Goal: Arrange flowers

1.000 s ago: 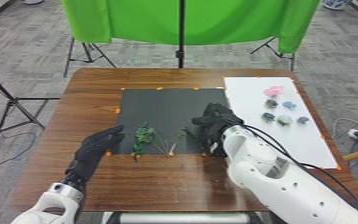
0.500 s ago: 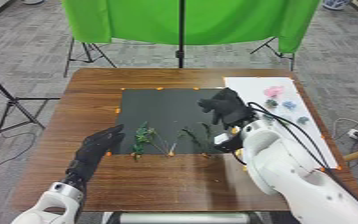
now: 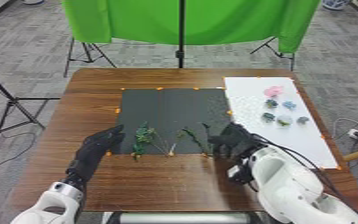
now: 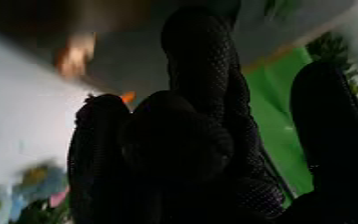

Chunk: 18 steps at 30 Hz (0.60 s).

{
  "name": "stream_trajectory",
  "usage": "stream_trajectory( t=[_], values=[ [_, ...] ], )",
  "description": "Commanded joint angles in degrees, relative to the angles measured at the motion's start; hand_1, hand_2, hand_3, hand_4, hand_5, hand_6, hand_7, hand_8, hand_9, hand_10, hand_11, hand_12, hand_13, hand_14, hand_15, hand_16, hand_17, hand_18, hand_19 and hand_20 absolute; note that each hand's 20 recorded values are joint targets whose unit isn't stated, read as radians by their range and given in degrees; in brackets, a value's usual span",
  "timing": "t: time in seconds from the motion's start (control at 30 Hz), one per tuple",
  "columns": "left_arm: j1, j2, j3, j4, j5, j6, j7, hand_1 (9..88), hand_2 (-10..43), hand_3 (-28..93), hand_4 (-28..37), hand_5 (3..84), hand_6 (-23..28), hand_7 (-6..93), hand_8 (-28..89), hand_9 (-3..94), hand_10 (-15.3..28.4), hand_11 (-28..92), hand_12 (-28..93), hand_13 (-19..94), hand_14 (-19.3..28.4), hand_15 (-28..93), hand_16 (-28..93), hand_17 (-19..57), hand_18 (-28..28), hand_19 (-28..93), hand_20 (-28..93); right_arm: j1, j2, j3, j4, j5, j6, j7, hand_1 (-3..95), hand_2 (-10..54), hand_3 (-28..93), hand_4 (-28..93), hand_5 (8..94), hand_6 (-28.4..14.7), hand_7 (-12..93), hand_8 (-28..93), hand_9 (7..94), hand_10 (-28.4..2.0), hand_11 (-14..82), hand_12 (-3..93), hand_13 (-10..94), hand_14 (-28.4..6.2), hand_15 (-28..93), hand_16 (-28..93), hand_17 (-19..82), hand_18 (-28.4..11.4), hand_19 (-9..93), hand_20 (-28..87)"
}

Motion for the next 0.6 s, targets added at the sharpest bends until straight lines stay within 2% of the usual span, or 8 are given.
stream_trajectory(
  t=[0.03,0.17,0.33,0.43,0.53,0.6],
  values=[
    [0.54,-0.09,1.33,1.34,0.14,-2.7,-3.1,28.5,-1.5,60,-18.8,45.0,6.3,4.5,-4,40.5,13.1,13,14,28,16.1,11,3,0.9,10.3,2,16,-0.2,-1.56,-1.19,-0.98,0.31,-0.88,-0.17,25.4,6.8,59,-10,76.6,-4.1,12,-7,90.7,-13.4,42.0,25.7,94,-3.7,63,27,70,-13.4,93,62],
    [0.66,-0.1,1.27,1.35,0.11,-3.16,-2.89,28.6,-1.2,60,-18.4,45.0,6.4,4.2,-4,40.5,13.3,12,14,28,16.3,12,3,0.8,10.4,3,16,0.21,-1.85,-1.54,-0.54,-0.11,-0.44,-0.03,25.5,6.9,59,-10,76.6,-4.1,12,-7,90.5,-13.4,42.1,25.6,94,-3.7,63,27,69,-13.5,93,62],
    [0.84,-0.41,1.21,1.18,0.21,-2.64,-2.72,28.6,-1.2,59,-18.1,44.8,6.4,3.7,-4,40.5,13.3,12,14,27,16.4,12,3,0.7,10.4,3,16,-0.23,-1.57,1.4,-1.08,-1.44,0.13,0.16,25.5,6.8,59,-10,76.5,-4.2,12,-7,90.4,-13.5,42.1,25.6,94,-3.8,62,27,69,-13.4,93,62],
    [0.99,-0.55,1.21,1.09,0.23,-2.35,-2.79,28.6,-1.2,59,-18.0,44.7,6.3,3.7,-4,40.4,13.2,12,14,27,16.4,12,2,0.7,10.4,3,16,-0.77,-0.25,4.59,-1.31,-4.47,4.53,0.35,25.7,5.9,59,-10,76.0,-4.1,13,-6,88.9,-13.9,40.4,26.0,94,-4.1,60,29,67,-13.7,93,61],
    [1.03,-0.61,1.27,1.02,0.16,-2.23,-3.04,28.6,-1.4,60,-18.0,44.7,5.9,4.1,-4,40.5,13.1,12,14,28,16.2,12,2,0.8,10.4,3,16,1.17,2.59,5.63,0.68,-10.85,9.88,1.29,26.9,3.4,61,-10,74.6,-3.9,13,-6,84.7,-15.5,32.0,27.3,92,-5.0,56,34,64,-14.4,93,60],
    [0.83,-0.59,1.38,1.08,0.18,-2.26,-3.14,28.5,-1.5,60,-18.2,44.6,5.5,4.7,-4,40.6,12.9,13,14,28,16.0,12,2,0.8,10.4,3,16,3.42,4.91,5.05,3.16,-17.1,11.12,2.57,29.0,0.9,62,-10,72.0,-3.7,14,-5,80.3,-16.0,28.3,27.5,89,-5.9,56,35,61,-15.1,93,59]
  ],
)
